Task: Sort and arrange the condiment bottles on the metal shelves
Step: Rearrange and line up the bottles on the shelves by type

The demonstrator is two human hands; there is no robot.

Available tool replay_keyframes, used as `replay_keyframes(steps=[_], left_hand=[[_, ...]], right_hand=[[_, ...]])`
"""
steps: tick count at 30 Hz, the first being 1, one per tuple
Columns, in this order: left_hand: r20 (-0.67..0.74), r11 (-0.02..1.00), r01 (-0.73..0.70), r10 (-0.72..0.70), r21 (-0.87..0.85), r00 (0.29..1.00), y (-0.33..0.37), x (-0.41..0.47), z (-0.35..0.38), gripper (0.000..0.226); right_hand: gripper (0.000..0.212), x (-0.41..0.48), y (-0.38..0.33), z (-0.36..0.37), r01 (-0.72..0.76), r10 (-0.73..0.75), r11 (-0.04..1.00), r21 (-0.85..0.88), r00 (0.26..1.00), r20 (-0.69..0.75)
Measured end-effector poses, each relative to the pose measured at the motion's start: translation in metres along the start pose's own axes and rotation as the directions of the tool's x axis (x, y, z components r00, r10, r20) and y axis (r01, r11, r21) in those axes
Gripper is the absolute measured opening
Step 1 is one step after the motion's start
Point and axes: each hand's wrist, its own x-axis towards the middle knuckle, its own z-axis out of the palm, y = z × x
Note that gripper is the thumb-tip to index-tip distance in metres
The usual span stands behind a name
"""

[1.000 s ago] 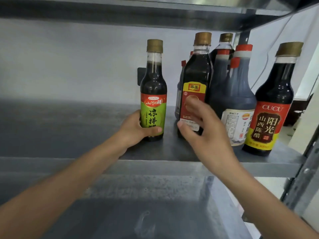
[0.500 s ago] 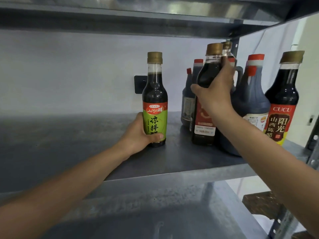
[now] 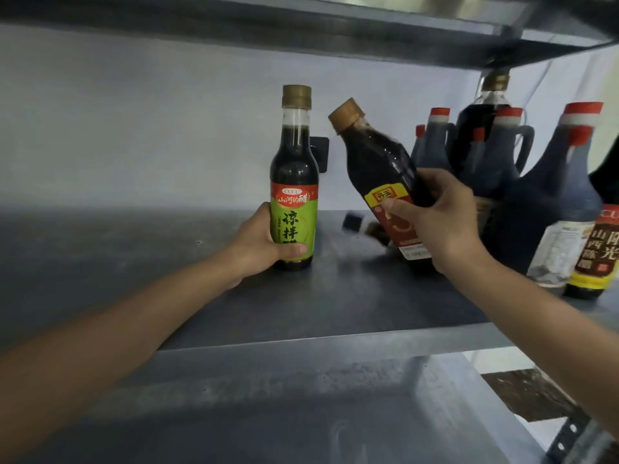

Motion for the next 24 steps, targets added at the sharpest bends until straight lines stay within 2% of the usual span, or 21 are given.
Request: replay_keyframes(steps=[2,6,12,14,16,18,20,24], left_hand=[[0.005,1.000,0.001,-0.001,-0.013,1.000,-0.005,0.001,-0.010,0.080],[0.034,0.999,0.009,-0.008,-0.043,0.999,-0.010,0.001,-0.024,0.072],[0.082,0.998,0.005,0.000,-0.060,0.997,-0.012,-0.006,-0.042,0.068],[0.085,0.997,0.003,0.003,-0.071,0.996,-0.014,-0.010,-0.050,0.067],[0.077,0.998,0.003,0.002,-0.068,0.997,-0.017,-0.014,-0.060,0.066],[0.066,0.999,0.005,-0.001,-0.054,0.998,-0.020,-0.019,-0.069,0.064],[0.057,0.999,0.009,-0.007,-0.045,0.998,-0.023,-0.022,-0.077,0.064],[0.040,1.000,0.012,-0.011,-0.026,0.999,-0.027,-0.024,-0.081,0.068]], right_hand=[[0.042,-0.004,-0.003,0.006,-0.008,0.007,0.998,0.060,1.000,0.012],[0.036,-0.007,-0.008,0.022,-0.168,0.120,0.915,0.366,0.981,0.151],[0.045,-0.007,-0.004,0.046,-0.255,0.119,0.864,0.433,0.941,0.317],[0.054,-0.002,-0.002,0.040,-0.247,0.098,0.894,0.373,0.922,0.374],[0.066,-0.001,0.003,0.031,-0.158,0.088,0.981,0.114,0.883,0.461],[0.064,-0.006,0.012,0.025,-0.066,0.130,0.988,-0.140,0.842,0.523],[0.055,-0.011,0.016,0.025,-0.066,0.145,0.983,-0.169,0.848,0.510],[0.050,-0.014,0.010,0.045,-0.066,0.107,0.993,-0.097,0.845,0.523]])
